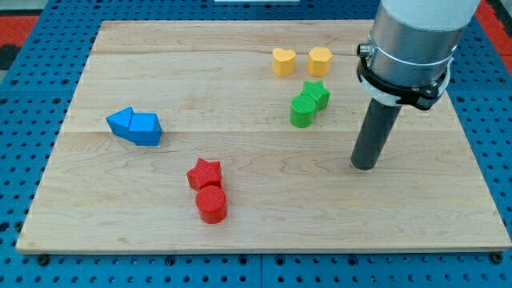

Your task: Slide the green circle to the center

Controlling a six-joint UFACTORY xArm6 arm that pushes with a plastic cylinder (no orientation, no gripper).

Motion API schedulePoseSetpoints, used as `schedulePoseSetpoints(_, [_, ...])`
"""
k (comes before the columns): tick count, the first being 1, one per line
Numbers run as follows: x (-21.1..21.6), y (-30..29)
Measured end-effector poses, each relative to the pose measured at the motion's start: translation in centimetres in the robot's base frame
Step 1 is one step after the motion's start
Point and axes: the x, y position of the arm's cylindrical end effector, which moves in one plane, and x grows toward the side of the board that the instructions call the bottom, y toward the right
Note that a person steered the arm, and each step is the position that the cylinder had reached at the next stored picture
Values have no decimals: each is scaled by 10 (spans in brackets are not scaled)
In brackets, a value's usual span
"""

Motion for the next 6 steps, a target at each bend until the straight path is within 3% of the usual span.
schedulePoseSetpoints(2, [1, 0])
schedulePoseSetpoints(4, [-42, -49])
schedulePoseSetpoints(6, [-84, -58])
